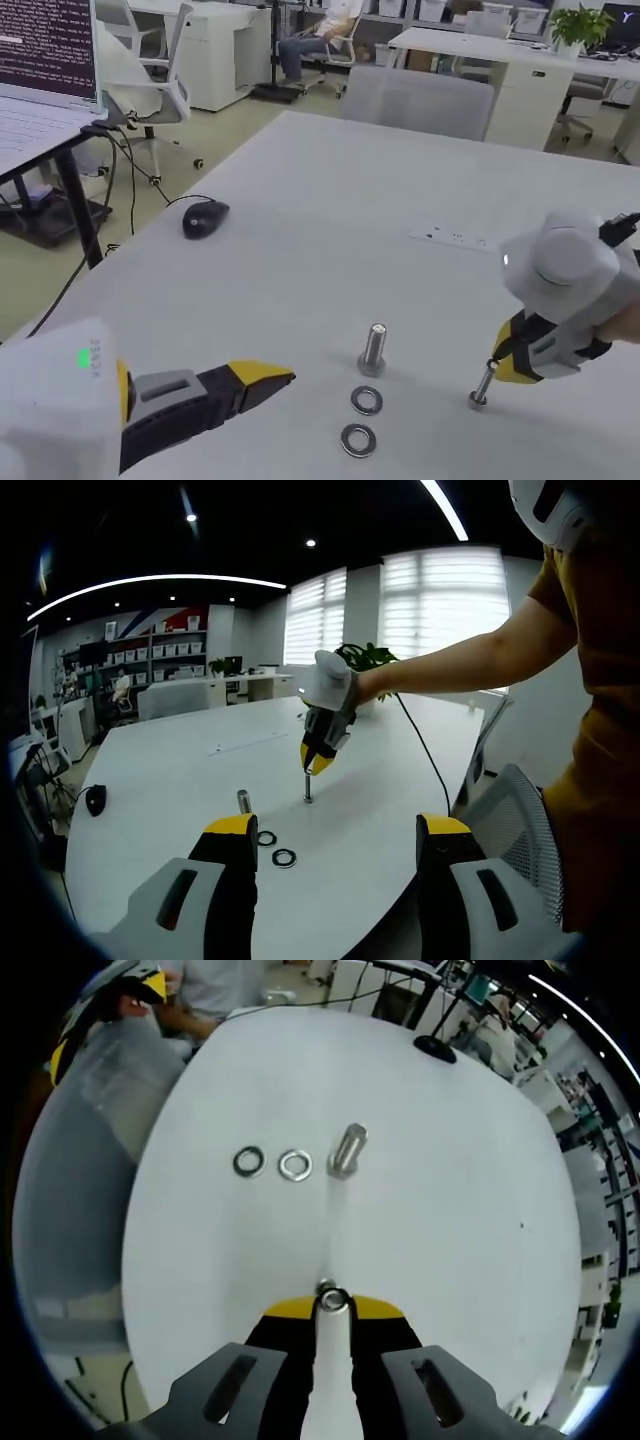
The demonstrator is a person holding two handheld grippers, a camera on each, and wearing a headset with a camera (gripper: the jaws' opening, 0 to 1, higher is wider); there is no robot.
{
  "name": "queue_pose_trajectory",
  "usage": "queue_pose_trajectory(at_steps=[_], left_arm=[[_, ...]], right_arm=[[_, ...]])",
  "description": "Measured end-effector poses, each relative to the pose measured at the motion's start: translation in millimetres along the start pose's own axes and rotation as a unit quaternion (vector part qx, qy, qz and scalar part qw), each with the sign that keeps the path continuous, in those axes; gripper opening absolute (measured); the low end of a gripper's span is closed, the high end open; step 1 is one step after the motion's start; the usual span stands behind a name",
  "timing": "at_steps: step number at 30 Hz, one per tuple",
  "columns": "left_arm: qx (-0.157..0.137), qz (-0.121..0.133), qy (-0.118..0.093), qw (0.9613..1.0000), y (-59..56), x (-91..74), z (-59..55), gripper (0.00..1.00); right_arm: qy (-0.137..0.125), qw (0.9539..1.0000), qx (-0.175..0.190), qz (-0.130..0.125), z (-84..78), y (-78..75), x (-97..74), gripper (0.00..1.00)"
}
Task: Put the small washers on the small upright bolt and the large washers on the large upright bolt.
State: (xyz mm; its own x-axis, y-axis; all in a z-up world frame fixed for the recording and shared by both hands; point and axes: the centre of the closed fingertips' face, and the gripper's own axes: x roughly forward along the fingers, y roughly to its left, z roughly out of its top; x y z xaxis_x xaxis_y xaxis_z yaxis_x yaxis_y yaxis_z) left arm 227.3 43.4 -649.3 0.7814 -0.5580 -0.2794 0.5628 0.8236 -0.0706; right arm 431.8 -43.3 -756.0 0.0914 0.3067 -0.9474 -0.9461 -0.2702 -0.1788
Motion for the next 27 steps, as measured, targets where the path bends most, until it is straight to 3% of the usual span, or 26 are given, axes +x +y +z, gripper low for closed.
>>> queue_pose_trajectory(at_steps=[10, 27], left_arm=[[-0.006, 0.007, 0.002, 1.0000, 3.5, -0.9, -3.1, 0.63], [-0.013, 0.013, 0.009, 0.9998, 6.5, 0.1, -7.2, 0.63]], right_arm=[[0.013, 0.9999, -0.003, 0.007, -7.1, -5.3, 11.4, 0.12], [0.018, 0.9995, -0.006, 0.025, -17.4, -0.5, 40.6, 0.13]])
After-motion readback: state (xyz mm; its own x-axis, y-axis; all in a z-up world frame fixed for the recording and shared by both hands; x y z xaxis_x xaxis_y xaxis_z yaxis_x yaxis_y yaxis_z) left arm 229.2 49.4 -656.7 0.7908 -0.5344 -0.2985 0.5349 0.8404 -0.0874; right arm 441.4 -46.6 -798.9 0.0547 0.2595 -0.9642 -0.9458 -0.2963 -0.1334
